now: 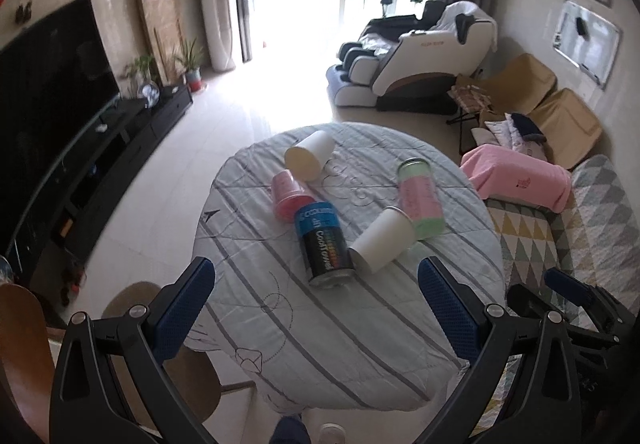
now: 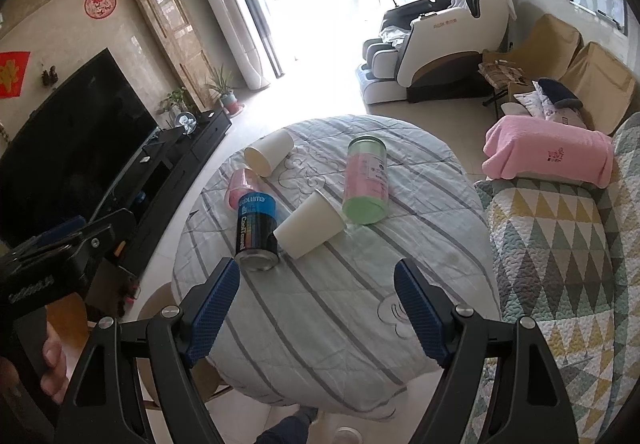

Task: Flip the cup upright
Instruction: 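Reach the left gripper to the pink cup lying on its side and close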

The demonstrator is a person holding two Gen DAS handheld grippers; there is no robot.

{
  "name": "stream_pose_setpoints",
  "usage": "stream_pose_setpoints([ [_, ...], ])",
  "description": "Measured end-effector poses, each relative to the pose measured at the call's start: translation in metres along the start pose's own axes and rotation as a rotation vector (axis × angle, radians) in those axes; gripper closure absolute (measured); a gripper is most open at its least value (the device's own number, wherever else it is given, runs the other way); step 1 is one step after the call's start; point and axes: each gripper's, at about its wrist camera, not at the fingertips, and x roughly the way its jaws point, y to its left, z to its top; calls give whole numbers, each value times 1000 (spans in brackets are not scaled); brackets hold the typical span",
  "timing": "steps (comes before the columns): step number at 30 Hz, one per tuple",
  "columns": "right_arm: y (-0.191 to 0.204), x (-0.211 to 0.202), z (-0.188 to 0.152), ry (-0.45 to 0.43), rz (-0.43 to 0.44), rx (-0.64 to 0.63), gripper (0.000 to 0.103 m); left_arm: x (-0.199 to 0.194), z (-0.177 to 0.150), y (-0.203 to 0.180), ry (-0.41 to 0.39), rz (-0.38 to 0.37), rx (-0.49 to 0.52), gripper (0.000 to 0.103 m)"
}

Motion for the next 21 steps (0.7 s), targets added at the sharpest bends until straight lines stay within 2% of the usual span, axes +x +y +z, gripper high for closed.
stream_pose_setpoints([
  [5,5,31,19,19,-12,3,22,48,26,12,48,-12,-17,0],
  [12,9,92,52,56,-45,25,22,142,68,24,149,-29,-9,0],
  [15,10,118,63,78,-52,48,22,183,78,31,200,-10,1,0],
  [21,13,166,72,130,-61,76,22,256,81,41,329,-26,-24,0],
])
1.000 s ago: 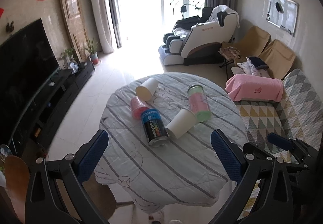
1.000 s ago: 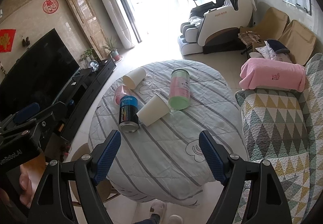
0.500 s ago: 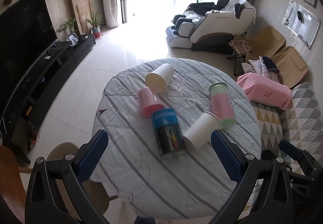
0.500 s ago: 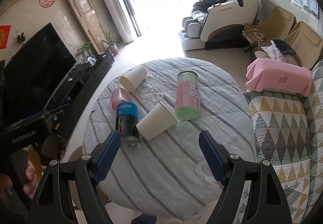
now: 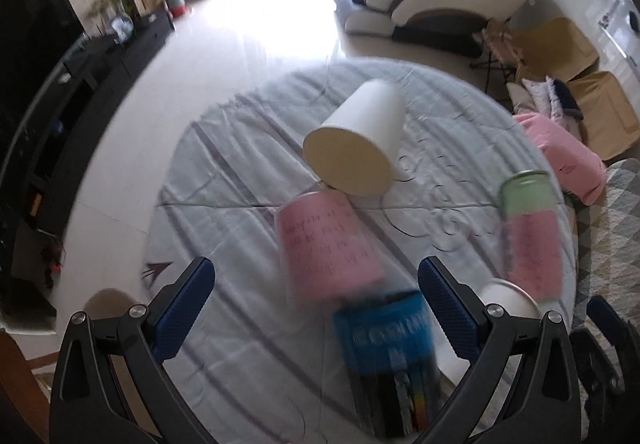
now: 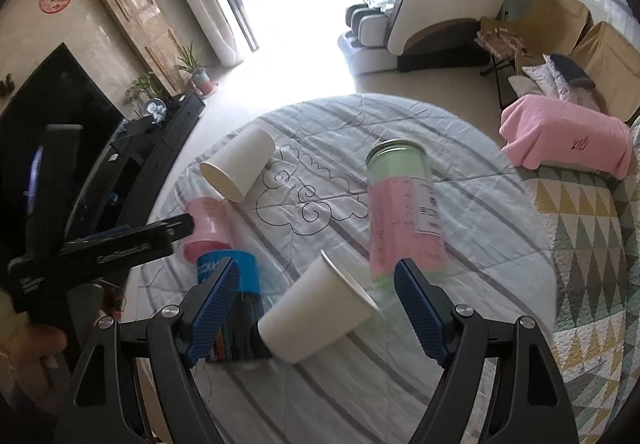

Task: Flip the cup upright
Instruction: 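Reach the left gripper to the pink cup lying on its side and close, then lift the pink cup with the left gripper, lower it onto the cloth, release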

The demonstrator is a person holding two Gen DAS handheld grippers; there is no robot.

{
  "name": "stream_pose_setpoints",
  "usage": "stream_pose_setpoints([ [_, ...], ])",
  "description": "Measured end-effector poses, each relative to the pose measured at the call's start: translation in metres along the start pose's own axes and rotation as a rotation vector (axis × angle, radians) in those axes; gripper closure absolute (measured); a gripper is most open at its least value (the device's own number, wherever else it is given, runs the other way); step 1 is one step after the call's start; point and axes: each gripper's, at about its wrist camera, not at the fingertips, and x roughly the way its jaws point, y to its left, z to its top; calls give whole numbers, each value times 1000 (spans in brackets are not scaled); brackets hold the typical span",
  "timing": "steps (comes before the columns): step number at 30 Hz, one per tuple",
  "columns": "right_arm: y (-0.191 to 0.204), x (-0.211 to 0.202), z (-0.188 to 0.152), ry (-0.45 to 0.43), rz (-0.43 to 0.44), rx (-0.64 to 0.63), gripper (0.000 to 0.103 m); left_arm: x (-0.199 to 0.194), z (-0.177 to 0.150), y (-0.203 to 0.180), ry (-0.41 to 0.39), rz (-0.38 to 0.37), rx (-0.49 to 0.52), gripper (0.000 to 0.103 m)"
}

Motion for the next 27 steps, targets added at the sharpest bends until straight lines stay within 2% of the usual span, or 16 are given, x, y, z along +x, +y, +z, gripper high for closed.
stream_pose_setpoints([
  [4,4,23,5,40,-9,11,22,38,10,-2,86,10,21,0],
  [7,4,35,7,65,-18,12,22,53,11,-8,108,44,67,1],
  [8,4,37,7,70,-21,15,22,55,11,-9,116,42,72,4],
  [10,4,42,10,78,-30,18,22,61,12,-9,142,4,59,30],
  [11,3,43,11,80,-31,21,22,62,11,-10,154,1,60,29],
  [16,4,45,17,75,-35,24,22,50,13,-6,126,-25,55,30],
  [23,3,32,19,51,-23,9,22,10,24,6,35,-31,16,30],
  [27,-2,20,16,38,4,-2,22,-20,18,2,-8,-30,9,30],
])
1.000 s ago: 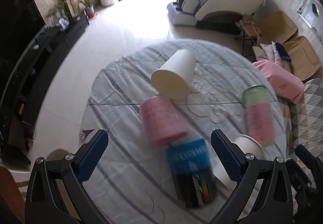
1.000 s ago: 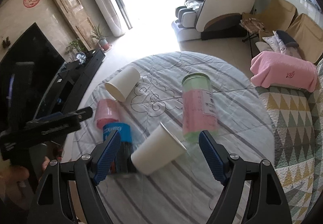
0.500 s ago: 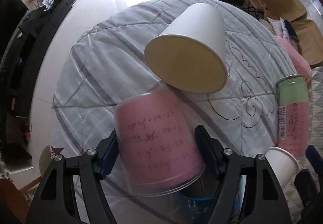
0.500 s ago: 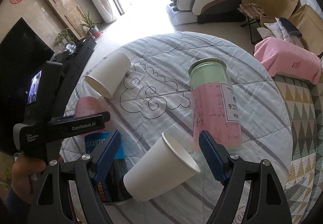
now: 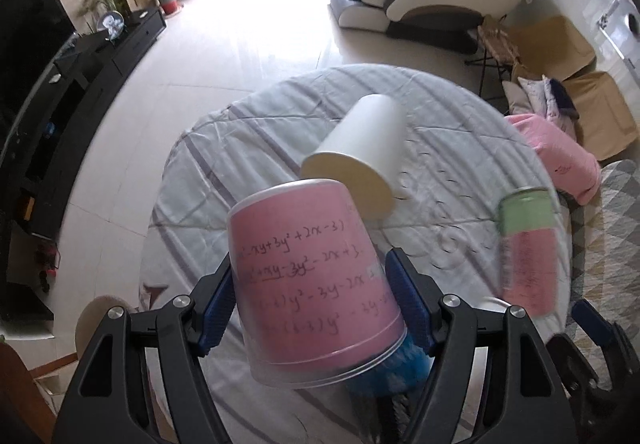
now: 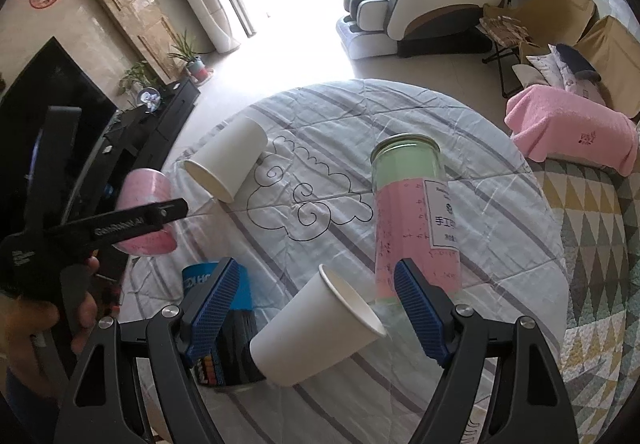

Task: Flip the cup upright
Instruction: 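Lift the pink cup with the left gripper, lower it onto the cloth, release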

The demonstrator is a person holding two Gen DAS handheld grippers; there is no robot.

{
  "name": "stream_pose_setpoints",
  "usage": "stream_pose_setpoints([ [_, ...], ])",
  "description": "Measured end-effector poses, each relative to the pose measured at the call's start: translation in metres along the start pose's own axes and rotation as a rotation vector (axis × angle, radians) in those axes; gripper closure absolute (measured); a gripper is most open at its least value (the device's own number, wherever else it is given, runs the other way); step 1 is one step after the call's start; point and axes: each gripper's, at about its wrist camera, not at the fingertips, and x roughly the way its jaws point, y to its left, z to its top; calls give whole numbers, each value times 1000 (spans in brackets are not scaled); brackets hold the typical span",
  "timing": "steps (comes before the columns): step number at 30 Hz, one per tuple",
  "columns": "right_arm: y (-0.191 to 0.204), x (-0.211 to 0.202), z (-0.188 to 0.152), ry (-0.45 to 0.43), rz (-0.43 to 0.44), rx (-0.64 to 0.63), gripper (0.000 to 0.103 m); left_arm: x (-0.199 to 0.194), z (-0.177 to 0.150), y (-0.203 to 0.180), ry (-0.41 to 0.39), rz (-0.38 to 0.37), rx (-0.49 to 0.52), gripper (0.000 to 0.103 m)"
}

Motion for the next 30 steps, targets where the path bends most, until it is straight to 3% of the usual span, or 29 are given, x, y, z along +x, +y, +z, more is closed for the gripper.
stream_pose_setpoints([
  [6,-18,-25,-11,-23,24,-39,22,-41,-35,-40,-32,-21,12,30],
  [14,-77,-66,-52,-33,6,-59,22,-70,-101,-121,-29,-65,57,30],
  [20,-113,-69,-84,-13,-12,-76,22,-58,-143,-166,-11,-58,97,30],
  [30,-139,-46,-126,30,-12,-107,22,4,-168,-194,59,-64,157,29],
])
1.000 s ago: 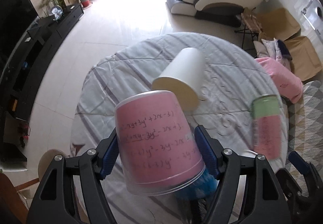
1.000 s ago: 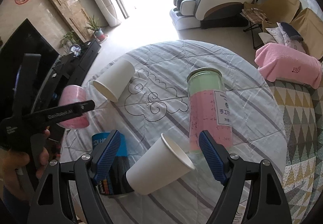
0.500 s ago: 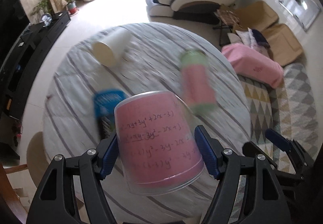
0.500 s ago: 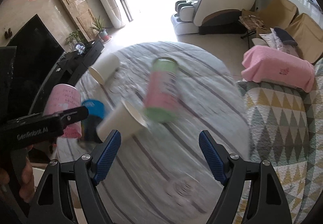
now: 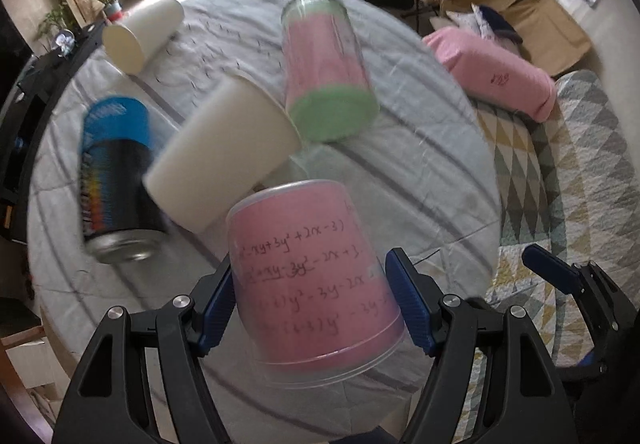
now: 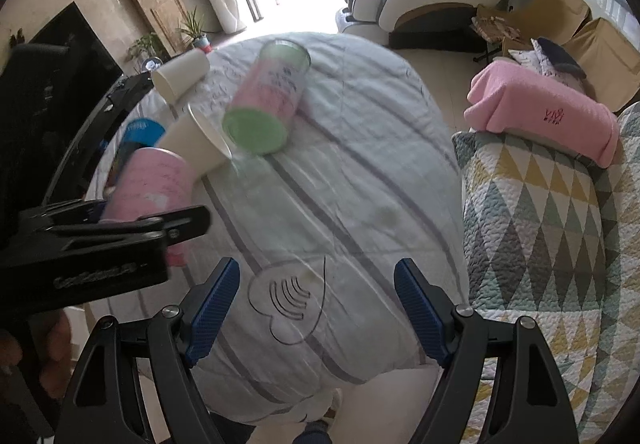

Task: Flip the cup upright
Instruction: 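Lift the pink cup with the left gripper, lower it onto the cloth, release, then move the right gripper toward the pink cup lying on the cloth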

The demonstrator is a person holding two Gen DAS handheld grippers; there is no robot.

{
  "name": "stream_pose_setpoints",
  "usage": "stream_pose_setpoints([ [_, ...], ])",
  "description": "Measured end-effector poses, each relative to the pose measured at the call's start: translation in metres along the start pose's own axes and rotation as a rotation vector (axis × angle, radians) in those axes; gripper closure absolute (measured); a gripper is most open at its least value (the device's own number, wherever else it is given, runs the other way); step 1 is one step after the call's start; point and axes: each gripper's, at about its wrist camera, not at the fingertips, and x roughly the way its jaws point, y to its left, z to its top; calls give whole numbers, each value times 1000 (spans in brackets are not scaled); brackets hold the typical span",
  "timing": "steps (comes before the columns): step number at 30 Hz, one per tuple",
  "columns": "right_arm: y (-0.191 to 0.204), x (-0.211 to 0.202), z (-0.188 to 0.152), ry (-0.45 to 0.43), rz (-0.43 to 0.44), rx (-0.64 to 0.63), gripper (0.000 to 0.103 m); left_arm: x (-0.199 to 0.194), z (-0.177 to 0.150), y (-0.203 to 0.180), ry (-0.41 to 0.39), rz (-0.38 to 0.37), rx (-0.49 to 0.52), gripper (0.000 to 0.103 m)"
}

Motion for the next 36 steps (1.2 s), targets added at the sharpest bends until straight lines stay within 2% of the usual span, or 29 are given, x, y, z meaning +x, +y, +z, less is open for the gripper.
stream_pose_setpoints([
  [5,-4,16,-14,24,11,1,22,13,-7,-4,11,17,22,29],
  [7,-2,19,-17,25,17,-1,22,10,-9,-3,0,21,15,24],
  [13,12,17,-21,24,37,-24,22,-16,-16,7,-55,20,16,17],
  [20,31,7,-27,2,50,-18,22,-55,-37,32,-124,31,-2,17],
  [25,46,-3,-43,-42,63,9,22,-90,-70,52,-244,80,12,11],
  [28,59,-13,-58,-102,84,31,22,-106,-91,61,-310,110,40,8],
  [31,75,-19,-70,-164,91,35,22,-114,-108,73,-325,107,39,6],
  [36,101,-12,-81,-204,76,27,22,-111,-127,91,-311,101,29,5],
])
